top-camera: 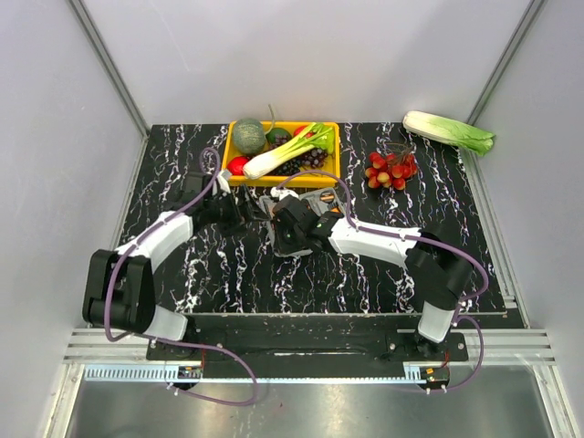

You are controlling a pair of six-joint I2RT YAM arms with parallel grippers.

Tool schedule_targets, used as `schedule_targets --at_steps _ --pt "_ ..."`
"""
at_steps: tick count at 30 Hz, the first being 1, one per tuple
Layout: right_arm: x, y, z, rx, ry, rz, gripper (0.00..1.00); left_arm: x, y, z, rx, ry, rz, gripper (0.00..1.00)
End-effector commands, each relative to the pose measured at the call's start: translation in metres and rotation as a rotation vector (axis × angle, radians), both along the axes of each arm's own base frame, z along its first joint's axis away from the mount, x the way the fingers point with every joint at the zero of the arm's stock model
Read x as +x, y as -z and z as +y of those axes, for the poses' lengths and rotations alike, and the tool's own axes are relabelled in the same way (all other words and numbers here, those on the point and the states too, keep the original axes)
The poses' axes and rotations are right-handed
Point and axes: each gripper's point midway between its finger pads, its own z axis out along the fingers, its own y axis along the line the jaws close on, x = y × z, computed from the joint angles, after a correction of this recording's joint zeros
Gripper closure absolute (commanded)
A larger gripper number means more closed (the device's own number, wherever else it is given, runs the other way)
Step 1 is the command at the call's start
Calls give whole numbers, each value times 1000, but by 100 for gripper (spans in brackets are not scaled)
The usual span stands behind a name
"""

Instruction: Pack the tool kit

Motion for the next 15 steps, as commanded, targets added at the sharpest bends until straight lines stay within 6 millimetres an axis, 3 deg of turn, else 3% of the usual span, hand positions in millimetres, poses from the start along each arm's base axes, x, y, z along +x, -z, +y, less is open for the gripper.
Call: schedule_targets --at_steps 1,3,6,15 --pt "-1 -56 35 213 -50 -31 100 12 -6 -32 -53 100 -93 1" --pt "-3 -57 37 229 -52 -20 100 11 7 -36 -17 109 -56 2" --pt "-5 -62 41 256 -65 -9 100 8 24 -40 -9 124 8 11" --pt "-10 -61 42 266 -69 19 100 12 33 -41 5 122 43 55"
